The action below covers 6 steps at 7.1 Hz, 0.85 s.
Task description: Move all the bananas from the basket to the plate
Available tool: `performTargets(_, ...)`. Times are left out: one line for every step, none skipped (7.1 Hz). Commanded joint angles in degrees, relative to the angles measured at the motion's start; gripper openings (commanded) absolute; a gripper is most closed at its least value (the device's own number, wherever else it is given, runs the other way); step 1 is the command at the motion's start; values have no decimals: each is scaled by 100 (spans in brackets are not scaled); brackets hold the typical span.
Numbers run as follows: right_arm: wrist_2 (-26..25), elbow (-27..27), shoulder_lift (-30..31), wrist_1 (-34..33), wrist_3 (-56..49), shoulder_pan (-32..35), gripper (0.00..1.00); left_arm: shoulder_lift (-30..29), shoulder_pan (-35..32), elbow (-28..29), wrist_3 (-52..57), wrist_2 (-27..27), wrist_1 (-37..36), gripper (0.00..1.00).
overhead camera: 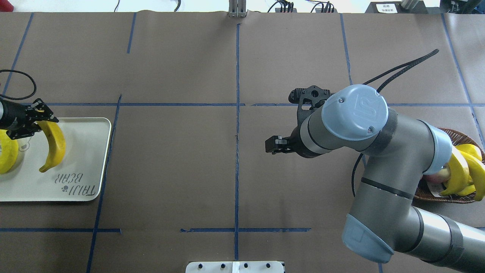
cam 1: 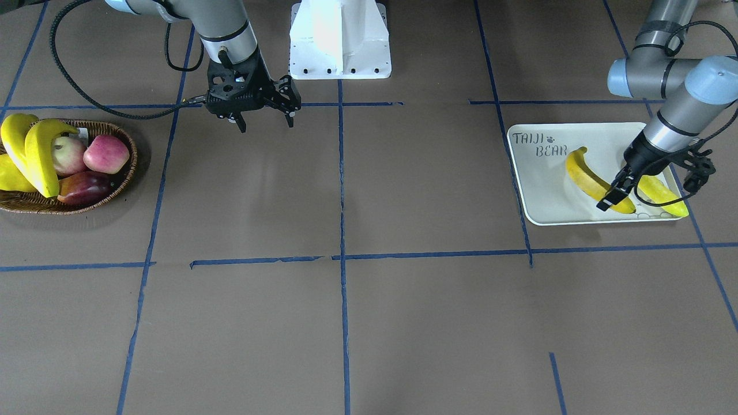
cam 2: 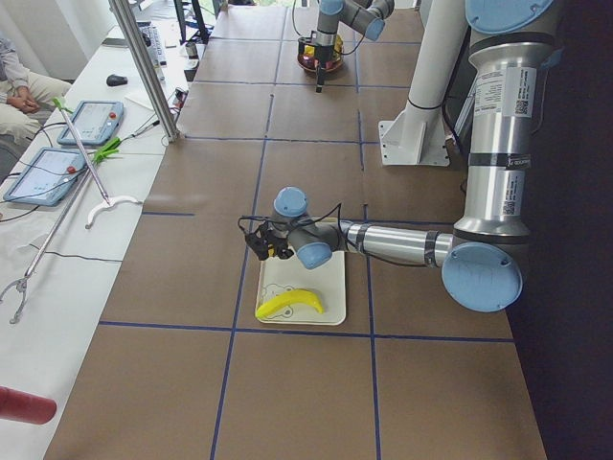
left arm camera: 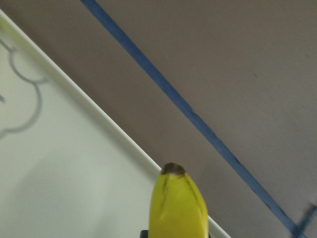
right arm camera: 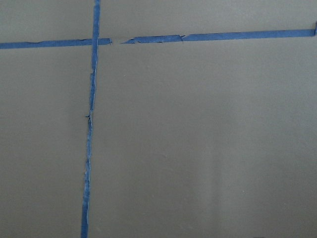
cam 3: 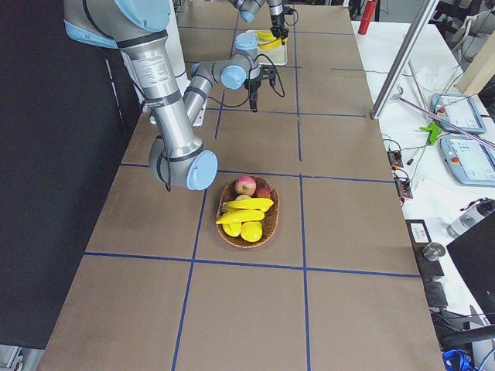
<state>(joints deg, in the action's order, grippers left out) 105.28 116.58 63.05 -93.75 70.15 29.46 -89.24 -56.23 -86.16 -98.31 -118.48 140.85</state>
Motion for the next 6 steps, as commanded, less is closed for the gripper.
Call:
performTargets(-26,5,-3,-11,-10,-19,100,91,-300,345,531,0,22,23)
performTargets(-26,5,-12,-11,-11,-19,100,83,-353,363,541,9,-5,43)
performTargets(-26,5,-21,-11,-11,-19,100,83,-432,354,610,17,-5,85)
performTargets(-8,14,-30,-20,-11,-10,100,74,-607,354,741,-9,-14,100)
performTargets(18,31,-30,-20,-11,7,100,65,-809,293,804,-105,-31,100)
performTargets(53,119,40,-29,-19,51,100,48,-950,240,804,-401,-40,100)
